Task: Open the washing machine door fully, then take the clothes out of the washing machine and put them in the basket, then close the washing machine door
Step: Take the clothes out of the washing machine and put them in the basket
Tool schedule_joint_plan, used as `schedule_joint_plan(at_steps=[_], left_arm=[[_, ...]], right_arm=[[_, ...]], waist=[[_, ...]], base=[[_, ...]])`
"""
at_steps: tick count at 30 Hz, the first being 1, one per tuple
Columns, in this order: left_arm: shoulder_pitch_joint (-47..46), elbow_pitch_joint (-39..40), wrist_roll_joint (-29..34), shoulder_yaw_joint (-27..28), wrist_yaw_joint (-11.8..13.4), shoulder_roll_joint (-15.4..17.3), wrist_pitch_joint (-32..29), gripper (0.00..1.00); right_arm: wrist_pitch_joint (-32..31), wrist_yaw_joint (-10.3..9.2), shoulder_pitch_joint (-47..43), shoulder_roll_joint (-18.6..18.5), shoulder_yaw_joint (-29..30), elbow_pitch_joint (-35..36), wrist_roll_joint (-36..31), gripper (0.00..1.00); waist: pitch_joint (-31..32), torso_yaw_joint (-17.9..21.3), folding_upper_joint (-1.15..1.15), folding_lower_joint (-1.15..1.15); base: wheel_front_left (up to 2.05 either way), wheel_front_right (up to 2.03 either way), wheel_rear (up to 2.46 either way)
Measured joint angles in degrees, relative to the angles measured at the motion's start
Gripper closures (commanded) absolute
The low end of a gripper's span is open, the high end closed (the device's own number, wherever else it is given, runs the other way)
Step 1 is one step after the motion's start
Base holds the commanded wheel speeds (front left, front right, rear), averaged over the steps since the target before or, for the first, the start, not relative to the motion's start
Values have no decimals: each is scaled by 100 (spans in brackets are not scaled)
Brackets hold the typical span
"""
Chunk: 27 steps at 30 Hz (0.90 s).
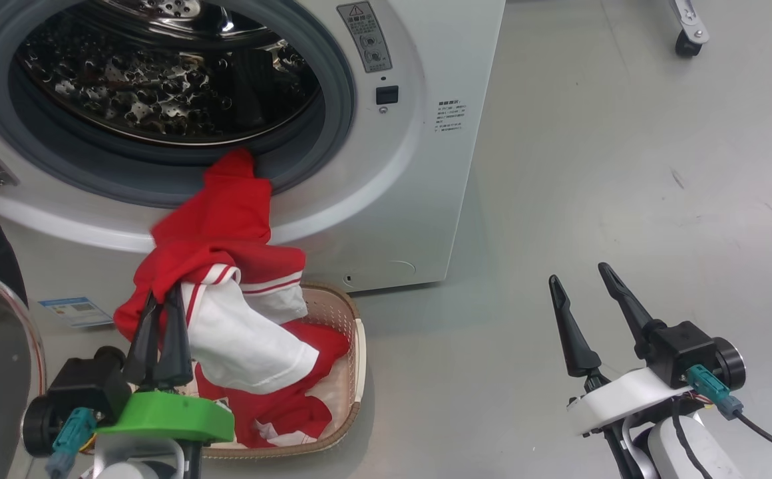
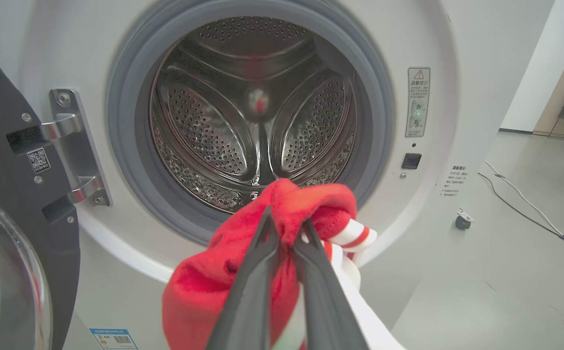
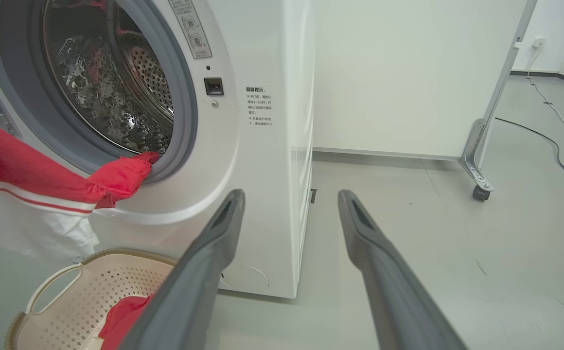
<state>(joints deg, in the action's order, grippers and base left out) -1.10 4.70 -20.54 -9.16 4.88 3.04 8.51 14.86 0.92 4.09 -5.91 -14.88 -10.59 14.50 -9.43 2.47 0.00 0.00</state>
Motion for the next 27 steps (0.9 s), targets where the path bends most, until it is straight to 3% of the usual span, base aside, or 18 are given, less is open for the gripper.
schedule_joint_plan(at_steps=[17,27], left_arm=[[73,-1079,-374,-78,60,-20,35,100],[-651,-1800,-524,62,88,-36,166,100]], right_arm=[[0,52,151,-10,-42,299,0,0],[0,97,393,3,-54,480,1,0]], waist=[[-625,101,0,0],[-1232,271,0,0]], base=[[0,0,0],[0,0,0]])
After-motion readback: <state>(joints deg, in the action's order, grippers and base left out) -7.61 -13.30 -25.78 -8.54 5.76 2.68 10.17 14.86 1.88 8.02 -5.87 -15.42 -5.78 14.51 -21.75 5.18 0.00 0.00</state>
